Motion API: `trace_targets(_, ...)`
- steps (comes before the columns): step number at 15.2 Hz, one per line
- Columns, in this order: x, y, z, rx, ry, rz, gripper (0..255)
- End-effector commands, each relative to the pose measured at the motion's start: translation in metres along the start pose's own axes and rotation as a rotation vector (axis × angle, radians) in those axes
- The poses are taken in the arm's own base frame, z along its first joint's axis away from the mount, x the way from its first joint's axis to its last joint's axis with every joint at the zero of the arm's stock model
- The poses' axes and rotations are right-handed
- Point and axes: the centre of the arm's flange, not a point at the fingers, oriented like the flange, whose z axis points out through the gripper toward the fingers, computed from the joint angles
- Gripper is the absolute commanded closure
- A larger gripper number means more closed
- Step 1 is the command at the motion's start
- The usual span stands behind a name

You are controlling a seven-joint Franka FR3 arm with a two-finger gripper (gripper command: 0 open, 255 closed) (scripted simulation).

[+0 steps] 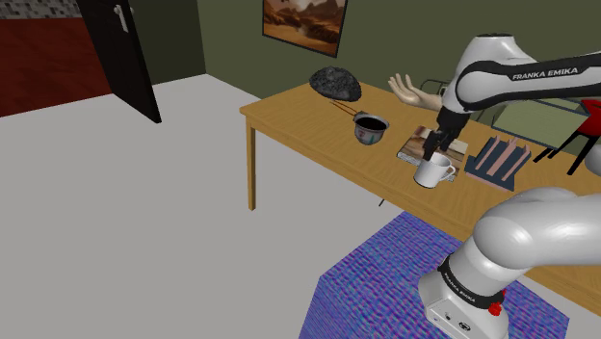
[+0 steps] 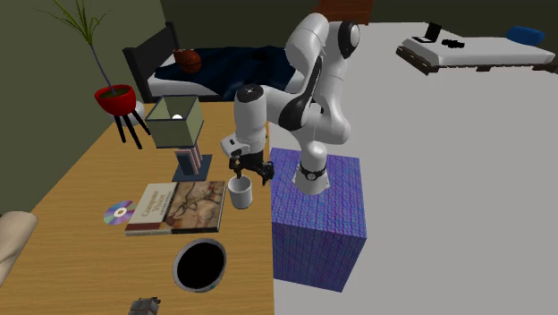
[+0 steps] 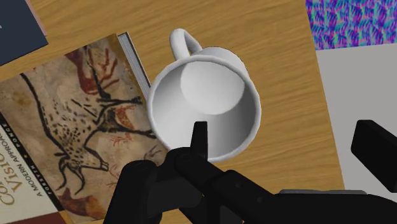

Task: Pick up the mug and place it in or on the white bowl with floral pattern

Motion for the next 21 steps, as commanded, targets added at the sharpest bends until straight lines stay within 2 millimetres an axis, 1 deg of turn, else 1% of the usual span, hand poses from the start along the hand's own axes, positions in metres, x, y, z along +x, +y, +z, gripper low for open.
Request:
trace_targets(1, -0.002, 0.008, 0.013, 0.000, 0.001, -0.001, 0)
trace_targets(8, -0.002, 0.008, 0.047, 0.000, 0.001, -0.001, 0)
trace_targets(15, -0.002, 0.008, 0.047, 0.000, 0.001, -0.001, 0)
trace_targets(16, -0.002, 0.008, 0.047, 0.000, 0.001, -0.001, 255)
trace_targets(21, -0.002, 0.008, 0.047, 0.000, 0.001, -0.001, 255)
